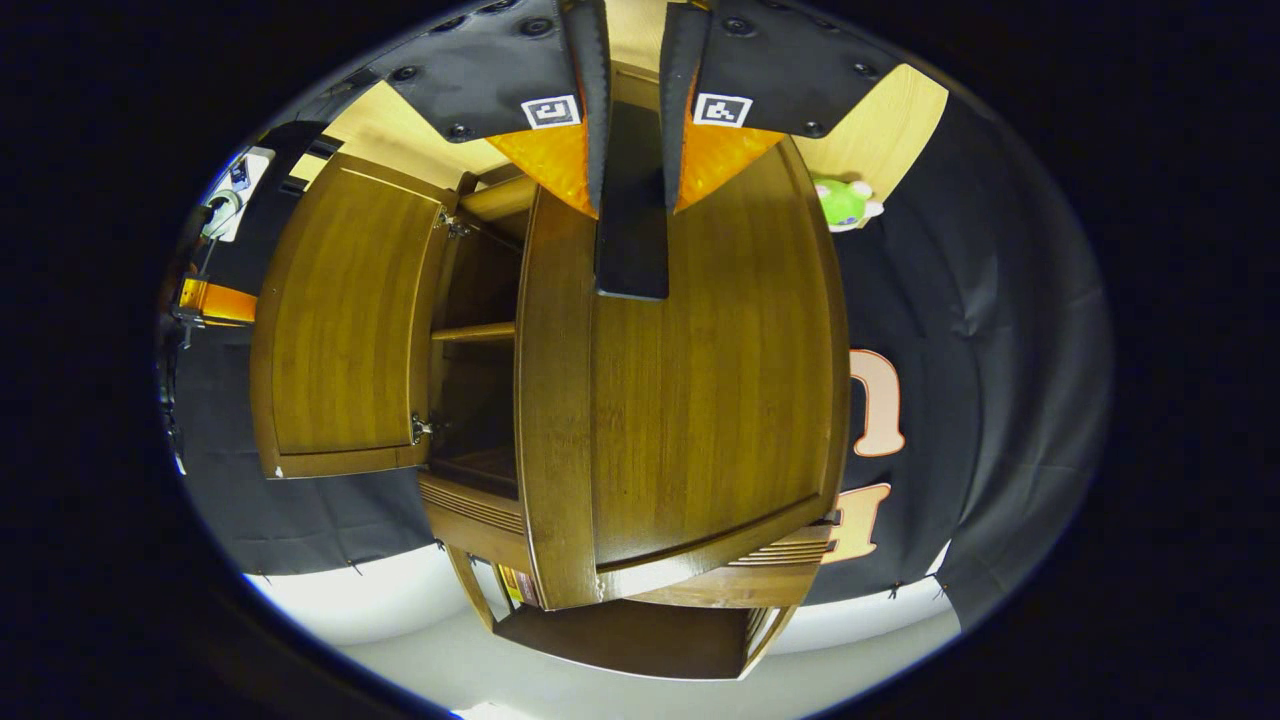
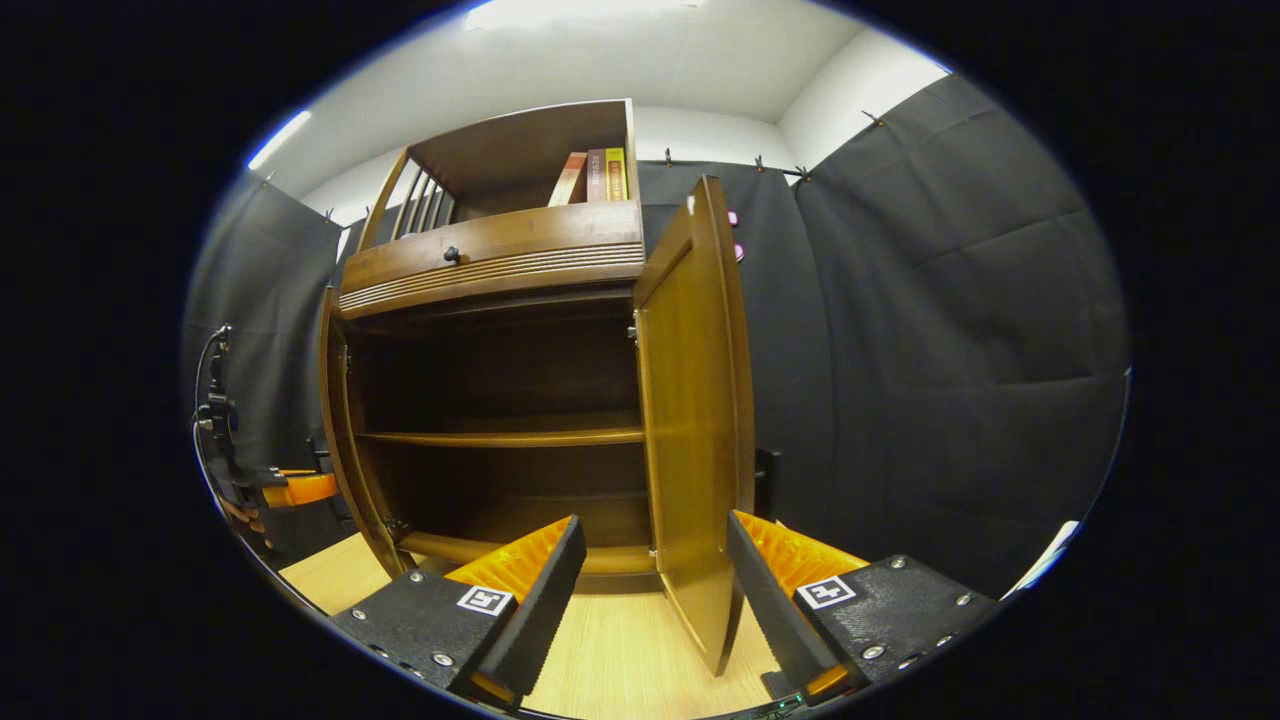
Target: Open the right door of the double-door shoe cabinet with the right hand, and open the left door with the left hand.
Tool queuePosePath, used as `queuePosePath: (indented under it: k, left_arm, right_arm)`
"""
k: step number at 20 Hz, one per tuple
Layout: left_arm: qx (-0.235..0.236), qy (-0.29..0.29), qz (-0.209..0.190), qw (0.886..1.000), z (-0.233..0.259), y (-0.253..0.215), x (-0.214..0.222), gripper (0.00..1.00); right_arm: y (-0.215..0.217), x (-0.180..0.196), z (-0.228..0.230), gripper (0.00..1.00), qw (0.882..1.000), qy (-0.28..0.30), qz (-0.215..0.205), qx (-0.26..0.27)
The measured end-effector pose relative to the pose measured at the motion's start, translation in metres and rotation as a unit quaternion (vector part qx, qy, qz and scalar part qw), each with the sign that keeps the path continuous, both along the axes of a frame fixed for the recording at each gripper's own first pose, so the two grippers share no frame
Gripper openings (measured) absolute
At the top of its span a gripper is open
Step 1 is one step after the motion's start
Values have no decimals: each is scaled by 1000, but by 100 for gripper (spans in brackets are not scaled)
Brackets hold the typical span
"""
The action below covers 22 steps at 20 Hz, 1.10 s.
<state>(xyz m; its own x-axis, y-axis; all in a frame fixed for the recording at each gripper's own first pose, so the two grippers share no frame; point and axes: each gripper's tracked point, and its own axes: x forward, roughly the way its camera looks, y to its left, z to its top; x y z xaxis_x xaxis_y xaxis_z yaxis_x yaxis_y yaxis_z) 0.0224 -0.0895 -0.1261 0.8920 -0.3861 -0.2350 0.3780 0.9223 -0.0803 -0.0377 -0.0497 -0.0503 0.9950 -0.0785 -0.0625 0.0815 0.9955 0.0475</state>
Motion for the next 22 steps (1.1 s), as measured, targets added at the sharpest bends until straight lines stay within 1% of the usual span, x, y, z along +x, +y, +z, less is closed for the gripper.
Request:
queuePosePath:
  k: [3, 5, 6, 7, 9, 10, 11, 12, 16, 18, 22]
  left_arm:
    - [1, -3, 9, 1000, 3, 20, -10, 29]
    - [1, -5, 16, 1000, 5, 34, -15, 27]
    - [3, -8, 21, 1000, 6, 41, -18, 29]
    - [6, -10, 28, 1000, 5, 48, -20, 28]
    - [16, -13, 41, 999, 7, 65, -26, 21]
    - [21, -14, 49, 998, 9, 73, -27, 20]
    - [27, -18, 55, 998, 11, 78, -27, 15]
    - [31, -18, 61, 997, 10, 87, -30, 15]
    - [19, -15, 86, 996, 11, 114, -32, 14]
    - [22, -20, 98, 995, 12, 128, -29, 14]
    - [26, -28, 111, 993, 13, 143, -26, 14]
  right_arm:
    - [12, 0, -1, 99, 1000, 1, 8, -5]
    - [20, 4, -1, 99, 1000, 4, 14, -3]
    - [24, 5, -2, 99, 1000, 5, 17, -2]
    - [28, 5, -4, 99, 1000, 6, 20, -2]
    - [34, 6, -8, 99, 1000, 8, 26, -2]
    - [37, 7, -9, 99, 1000, 9, 29, -2]
    - [40, 8, -11, 99, 999, 9, 32, -2]
    - [43, 9, -12, 99, 999, 11, 35, 0]
    - [57, 16, -21, 99, 999, 19, 51, 5]
    - [62, 18, -24, 88, 998, 21, 57, 4]
    - [66, 21, -26, 88, 998, 22, 63, 3]
